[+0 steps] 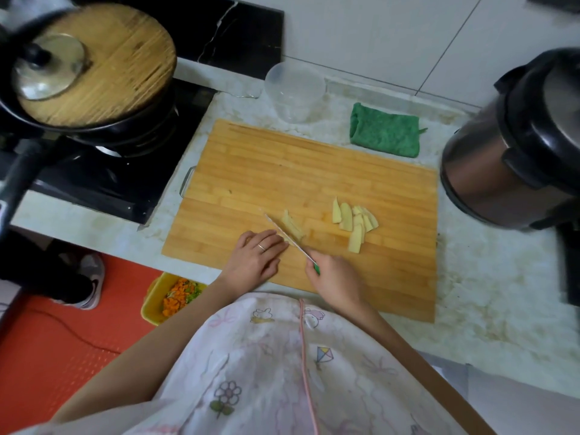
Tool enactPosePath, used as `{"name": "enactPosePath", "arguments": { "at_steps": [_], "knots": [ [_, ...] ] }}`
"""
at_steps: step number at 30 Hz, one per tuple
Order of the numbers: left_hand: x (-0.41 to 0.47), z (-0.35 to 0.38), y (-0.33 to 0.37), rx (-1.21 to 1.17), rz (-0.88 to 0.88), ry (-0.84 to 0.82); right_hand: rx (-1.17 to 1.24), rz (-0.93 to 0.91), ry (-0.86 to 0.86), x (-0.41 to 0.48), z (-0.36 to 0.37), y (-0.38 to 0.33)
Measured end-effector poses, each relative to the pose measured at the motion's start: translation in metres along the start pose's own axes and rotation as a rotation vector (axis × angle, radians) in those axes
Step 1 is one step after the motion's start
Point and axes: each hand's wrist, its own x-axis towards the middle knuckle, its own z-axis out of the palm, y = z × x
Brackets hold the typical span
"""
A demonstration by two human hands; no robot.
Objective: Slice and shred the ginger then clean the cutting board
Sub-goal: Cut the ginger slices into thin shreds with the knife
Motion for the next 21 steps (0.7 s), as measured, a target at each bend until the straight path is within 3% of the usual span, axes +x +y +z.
{"name": "enactPosePath", "arguments": {
  "at_steps": [21],
  "knots": [
    [-0.004, 0.008, -0.003, -0.063, -0.026, -0.007, -0.175, -0.045, -0.127, 0.0, -0.012, -0.004]
  ]
}}
